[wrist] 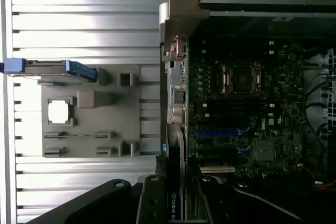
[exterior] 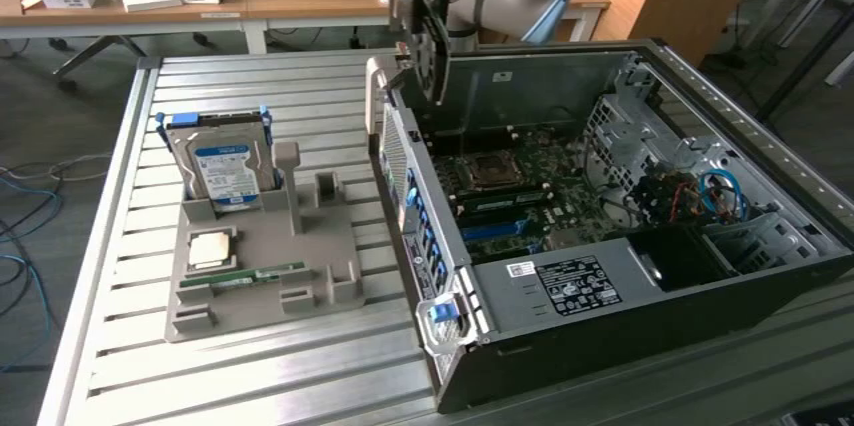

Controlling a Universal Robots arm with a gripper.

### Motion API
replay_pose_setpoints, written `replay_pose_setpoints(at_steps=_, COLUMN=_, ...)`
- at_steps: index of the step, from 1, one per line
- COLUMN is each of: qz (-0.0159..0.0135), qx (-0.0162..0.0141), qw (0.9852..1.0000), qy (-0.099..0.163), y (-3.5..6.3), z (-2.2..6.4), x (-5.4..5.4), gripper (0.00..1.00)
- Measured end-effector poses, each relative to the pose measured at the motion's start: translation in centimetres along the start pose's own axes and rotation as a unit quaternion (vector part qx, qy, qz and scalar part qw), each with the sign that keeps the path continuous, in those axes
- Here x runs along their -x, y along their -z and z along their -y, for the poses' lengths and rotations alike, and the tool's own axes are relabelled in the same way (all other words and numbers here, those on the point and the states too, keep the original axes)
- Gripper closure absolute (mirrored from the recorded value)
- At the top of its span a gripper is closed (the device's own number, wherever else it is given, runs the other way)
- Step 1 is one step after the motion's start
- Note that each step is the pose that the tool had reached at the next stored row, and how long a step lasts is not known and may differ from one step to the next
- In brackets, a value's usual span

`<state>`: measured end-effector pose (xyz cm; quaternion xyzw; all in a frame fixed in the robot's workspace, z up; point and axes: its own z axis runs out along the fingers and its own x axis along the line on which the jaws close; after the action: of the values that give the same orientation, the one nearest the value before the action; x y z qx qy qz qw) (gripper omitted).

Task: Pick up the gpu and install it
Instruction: 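Pick up the gpu and move the gpu toward the slot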

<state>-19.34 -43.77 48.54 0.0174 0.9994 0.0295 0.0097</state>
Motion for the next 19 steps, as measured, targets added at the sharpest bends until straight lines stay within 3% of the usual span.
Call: replay_pose_setpoints(at_steps=19, qz=-0.0011, qx=0.0054, qw=1.0000, qy=0.000, y=-0.17, z=-0.30, x=8.6, gripper=0.74)
